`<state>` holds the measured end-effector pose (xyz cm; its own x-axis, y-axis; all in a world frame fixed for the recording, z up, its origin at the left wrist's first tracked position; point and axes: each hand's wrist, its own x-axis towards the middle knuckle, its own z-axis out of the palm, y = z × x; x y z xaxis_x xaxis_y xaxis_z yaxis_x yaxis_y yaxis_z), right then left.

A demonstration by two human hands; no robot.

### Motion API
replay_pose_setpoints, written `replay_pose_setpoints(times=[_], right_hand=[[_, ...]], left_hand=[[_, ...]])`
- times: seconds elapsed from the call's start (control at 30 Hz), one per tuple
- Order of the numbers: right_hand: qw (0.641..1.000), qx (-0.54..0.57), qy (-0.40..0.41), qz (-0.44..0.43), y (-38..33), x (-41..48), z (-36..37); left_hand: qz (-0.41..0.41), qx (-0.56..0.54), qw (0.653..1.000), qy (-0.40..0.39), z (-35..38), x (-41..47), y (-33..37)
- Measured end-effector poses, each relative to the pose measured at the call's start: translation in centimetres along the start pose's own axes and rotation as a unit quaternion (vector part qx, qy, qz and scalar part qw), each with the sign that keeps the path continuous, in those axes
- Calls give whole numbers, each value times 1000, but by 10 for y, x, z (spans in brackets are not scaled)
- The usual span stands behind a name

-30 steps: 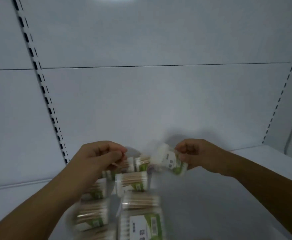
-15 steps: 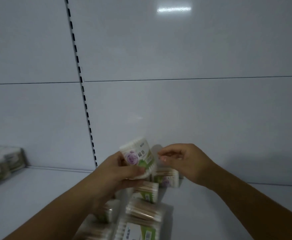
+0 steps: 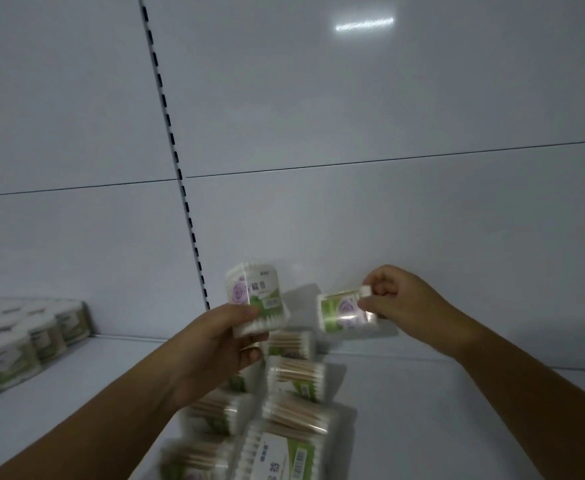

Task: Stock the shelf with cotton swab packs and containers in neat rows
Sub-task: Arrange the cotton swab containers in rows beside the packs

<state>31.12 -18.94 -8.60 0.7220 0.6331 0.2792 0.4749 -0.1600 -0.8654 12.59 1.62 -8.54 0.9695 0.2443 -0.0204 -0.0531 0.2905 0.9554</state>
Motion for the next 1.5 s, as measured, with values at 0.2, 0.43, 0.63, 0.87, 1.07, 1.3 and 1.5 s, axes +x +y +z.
replay_pose_setpoints(times=[0.2,0.43,0.63,0.87,1.07,1.3,1.5], right_hand=[[987,138,-7,-82,-40,-23,31],[997,60,-29,-40,-23,-22,41],[959,-250,-127,-52,9,-35,71],[992,29,-118,23,-8,-21,39],[953,274,-128,29,-60,-26,49],[960,222,-152,-80,-138,-28,156],[956,186,-211,-86,-192,-18,320]], left_hand=[[-21,-35,983,-180,26,-10,2],[75,-191,970,-128,17,-29,4],[103,-223,965,-91,6,-48,1],[142,-209,964,-87,-11,-64,24],[163,-249,946,-130,-28,-79,31],[198,-262,928,-177,-107,-126,26],[232,-238,937,-103,-245,-191,39]])
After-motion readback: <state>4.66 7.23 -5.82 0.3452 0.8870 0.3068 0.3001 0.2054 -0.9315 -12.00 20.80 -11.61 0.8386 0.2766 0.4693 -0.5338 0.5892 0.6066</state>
